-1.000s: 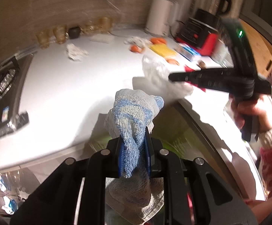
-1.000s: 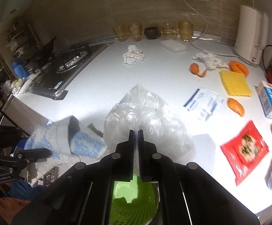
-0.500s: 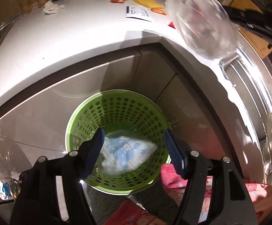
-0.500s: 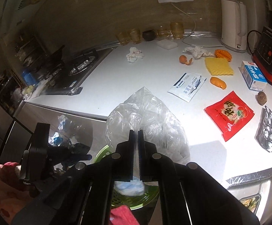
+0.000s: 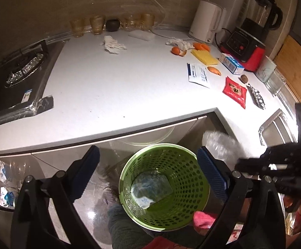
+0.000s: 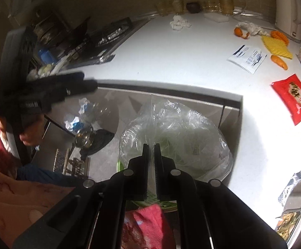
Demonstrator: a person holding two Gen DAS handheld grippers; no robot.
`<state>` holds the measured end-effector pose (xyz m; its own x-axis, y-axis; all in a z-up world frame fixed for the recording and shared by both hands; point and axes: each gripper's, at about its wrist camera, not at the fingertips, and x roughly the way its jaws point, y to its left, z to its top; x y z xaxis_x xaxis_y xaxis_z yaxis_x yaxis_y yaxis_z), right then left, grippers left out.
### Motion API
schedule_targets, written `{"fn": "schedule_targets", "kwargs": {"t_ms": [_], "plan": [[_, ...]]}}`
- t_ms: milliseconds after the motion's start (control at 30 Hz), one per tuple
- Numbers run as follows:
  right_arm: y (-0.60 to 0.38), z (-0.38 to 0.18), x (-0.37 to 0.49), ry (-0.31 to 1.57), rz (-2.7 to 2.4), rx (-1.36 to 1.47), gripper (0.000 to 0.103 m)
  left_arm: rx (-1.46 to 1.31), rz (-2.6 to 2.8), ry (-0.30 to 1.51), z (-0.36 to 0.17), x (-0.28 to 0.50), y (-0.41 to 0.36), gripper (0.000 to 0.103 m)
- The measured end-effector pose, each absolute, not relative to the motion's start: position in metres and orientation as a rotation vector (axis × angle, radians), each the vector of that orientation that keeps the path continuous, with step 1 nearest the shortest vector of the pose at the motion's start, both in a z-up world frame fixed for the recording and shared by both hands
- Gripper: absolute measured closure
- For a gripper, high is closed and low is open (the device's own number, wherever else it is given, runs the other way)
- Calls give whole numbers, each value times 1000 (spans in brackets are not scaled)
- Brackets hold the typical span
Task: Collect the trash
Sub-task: 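Carry the cloth and plastic bag down and release both into the green basket, then move the left tool to the crumpled white tissue while the right tool approaches the medicine packet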
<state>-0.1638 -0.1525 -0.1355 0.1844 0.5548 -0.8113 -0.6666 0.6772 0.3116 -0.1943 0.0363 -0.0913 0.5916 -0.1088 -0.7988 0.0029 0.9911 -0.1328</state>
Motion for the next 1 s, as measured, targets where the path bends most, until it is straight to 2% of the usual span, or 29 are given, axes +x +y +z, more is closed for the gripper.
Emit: {"fn": "schedule_targets", "kwargs": {"t_ms": [33, 100, 167, 233, 367, 500, 667, 1000], "plan": [[-148, -143, -167, 1103, 876, -128, 95, -121, -61, 930, -89, -191, 37, 13], [-137, -163, -175, 1157, 894, -150, 87, -116, -49, 919, -85, -190, 40, 12], [-128, -178, -181, 1195, 908, -177, 57, -117, -42, 914, -83, -190, 42, 12], [-124, -188, -183, 1209, 907, -174, 40, -129, -40, 918, -83, -188, 45, 12], [-127, -179, -176, 1195, 886, -126, 24, -132, -31, 920, -83, -185, 49, 12], [-143, -156, -161, 1140, 837, -67, 18, -134, -34, 918, -80, -176, 53, 11], [-160, -126, -140, 1036, 712, -19, 5, -114, -53, 900, -74, -151, 57, 8], [-169, -95, -69, 917, 435, -4, 3, -62, -53, 877, -71, -61, 69, 8]]}}
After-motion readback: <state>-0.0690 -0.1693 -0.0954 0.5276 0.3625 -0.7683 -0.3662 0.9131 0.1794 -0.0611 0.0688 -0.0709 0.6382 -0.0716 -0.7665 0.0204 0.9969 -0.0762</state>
